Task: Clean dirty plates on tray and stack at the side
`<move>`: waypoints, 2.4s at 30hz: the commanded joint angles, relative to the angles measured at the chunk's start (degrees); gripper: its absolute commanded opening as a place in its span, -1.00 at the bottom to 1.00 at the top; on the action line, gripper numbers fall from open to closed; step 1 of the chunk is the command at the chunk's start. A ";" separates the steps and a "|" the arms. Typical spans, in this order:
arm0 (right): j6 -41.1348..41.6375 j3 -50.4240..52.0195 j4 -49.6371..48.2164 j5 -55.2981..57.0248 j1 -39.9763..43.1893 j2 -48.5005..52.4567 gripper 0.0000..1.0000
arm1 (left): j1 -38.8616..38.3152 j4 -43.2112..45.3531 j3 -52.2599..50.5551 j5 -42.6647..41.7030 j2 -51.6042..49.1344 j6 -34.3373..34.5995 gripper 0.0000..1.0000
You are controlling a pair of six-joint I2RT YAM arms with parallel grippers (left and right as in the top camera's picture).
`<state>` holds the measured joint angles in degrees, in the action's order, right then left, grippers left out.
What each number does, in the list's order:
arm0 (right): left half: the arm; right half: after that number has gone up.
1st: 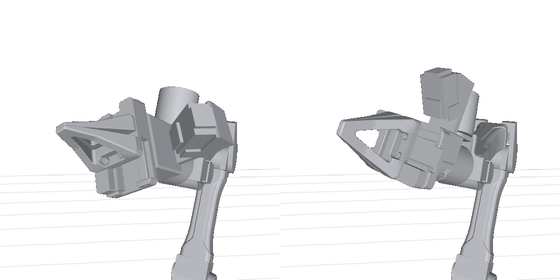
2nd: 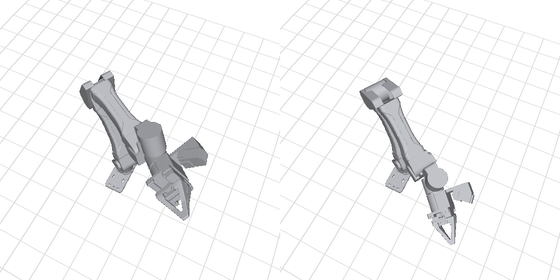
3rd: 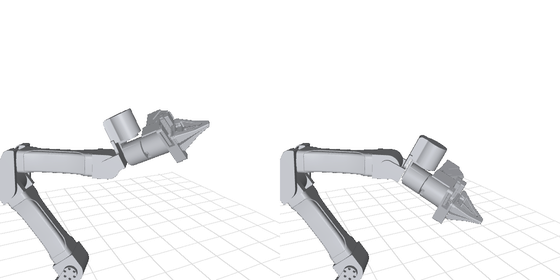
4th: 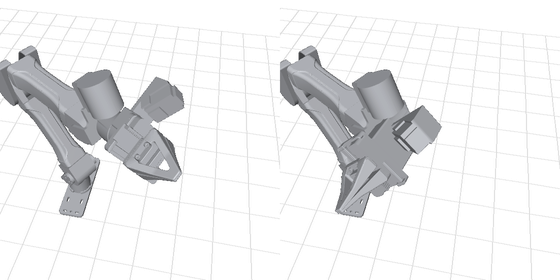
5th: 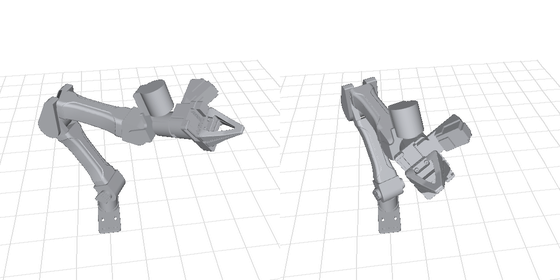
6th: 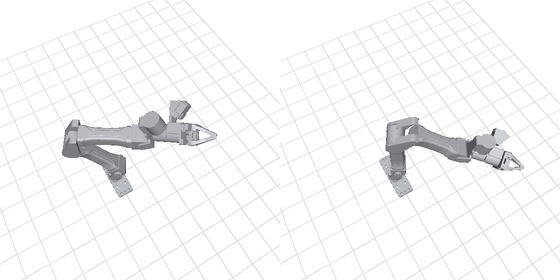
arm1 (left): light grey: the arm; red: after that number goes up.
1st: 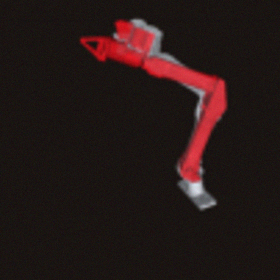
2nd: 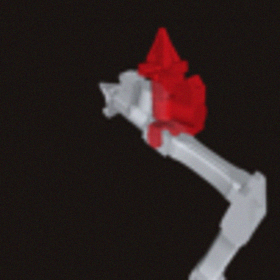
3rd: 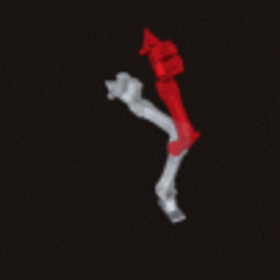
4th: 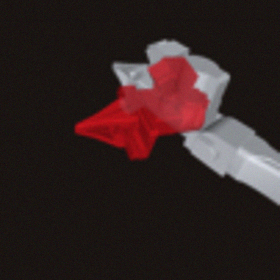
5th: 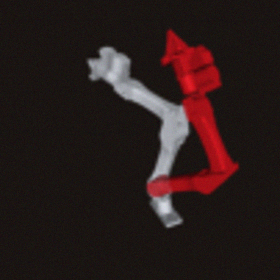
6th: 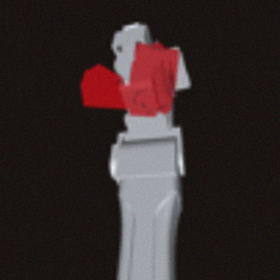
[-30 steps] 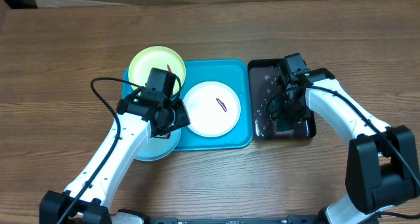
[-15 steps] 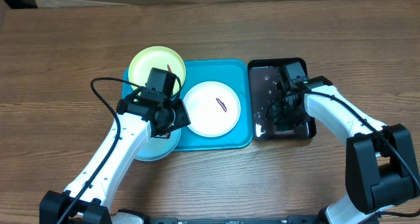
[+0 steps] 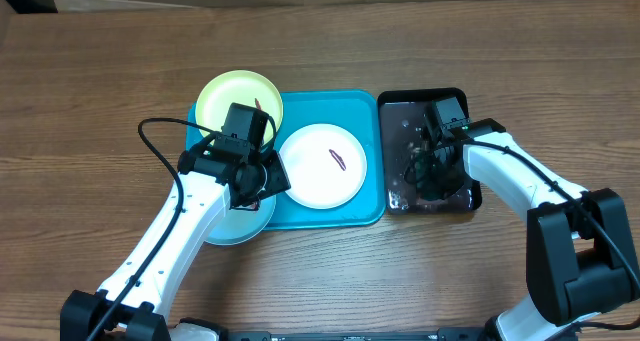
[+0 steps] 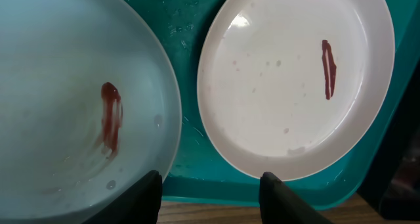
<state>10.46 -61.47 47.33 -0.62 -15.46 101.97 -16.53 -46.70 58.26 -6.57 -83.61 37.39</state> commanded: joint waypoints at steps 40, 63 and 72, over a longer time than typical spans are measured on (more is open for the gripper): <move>0.00 -20.24 17.53 0.39 -0.28 -2.21 -0.93 | -0.79 8.90 -0.90 1.46 -8.31 0.35 -0.40; 0.00 -20.24 17.51 0.55 -0.28 -2.21 -0.92 | -0.81 14.01 -0.87 4.63 -14.56 0.37 -0.42; 0.00 -20.24 17.53 0.55 -0.28 -2.21 -0.92 | -0.87 14.01 -0.90 4.42 -15.96 0.37 -0.46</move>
<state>10.48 -81.34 65.17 -0.60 -15.49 100.77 -17.17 -32.93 57.98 -3.05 -98.67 37.56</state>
